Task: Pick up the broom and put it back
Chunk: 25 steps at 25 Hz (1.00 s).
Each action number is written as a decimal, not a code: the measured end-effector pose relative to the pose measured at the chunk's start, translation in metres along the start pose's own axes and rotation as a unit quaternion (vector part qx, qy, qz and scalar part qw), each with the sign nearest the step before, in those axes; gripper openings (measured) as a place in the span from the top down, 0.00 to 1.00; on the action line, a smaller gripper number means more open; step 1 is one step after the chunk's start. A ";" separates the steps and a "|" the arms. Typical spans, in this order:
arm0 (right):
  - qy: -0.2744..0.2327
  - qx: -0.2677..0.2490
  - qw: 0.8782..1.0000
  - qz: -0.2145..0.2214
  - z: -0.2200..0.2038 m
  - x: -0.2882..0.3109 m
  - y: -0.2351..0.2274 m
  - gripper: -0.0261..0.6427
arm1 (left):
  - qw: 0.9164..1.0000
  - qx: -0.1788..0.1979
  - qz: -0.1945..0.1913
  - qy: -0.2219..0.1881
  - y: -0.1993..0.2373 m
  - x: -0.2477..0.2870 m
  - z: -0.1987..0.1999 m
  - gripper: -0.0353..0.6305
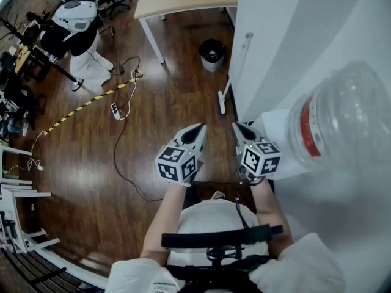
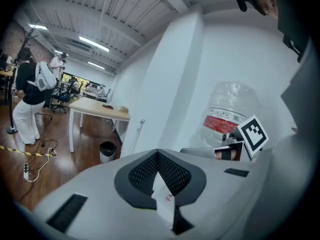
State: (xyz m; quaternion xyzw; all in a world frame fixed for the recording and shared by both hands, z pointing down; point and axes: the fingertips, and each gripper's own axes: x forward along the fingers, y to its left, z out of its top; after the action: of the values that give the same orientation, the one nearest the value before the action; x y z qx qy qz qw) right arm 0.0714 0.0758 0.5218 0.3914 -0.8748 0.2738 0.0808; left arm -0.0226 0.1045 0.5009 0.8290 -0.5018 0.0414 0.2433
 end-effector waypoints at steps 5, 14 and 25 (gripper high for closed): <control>0.003 -0.009 1.000 0.006 -0.012 -0.017 0.012 0.94 | 1.000 -0.003 0.014 0.002 -0.004 -0.015 -0.006 0.94; -0.006 -0.012 1.000 -0.012 -0.014 -0.020 0.022 0.94 | 1.000 0.000 0.004 -0.001 0.000 -0.023 -0.003 0.94; -0.012 -0.018 0.999 -0.024 -0.007 -0.012 0.043 0.94 | 1.000 -0.006 -0.005 -0.007 0.018 -0.035 0.010 0.94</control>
State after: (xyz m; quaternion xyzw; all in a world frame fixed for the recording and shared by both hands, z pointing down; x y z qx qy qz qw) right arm 0.0475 0.1107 0.5053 0.4141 -0.8710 0.2508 0.0838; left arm -0.0569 0.1214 0.4880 0.8304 -0.4994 0.0310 0.2451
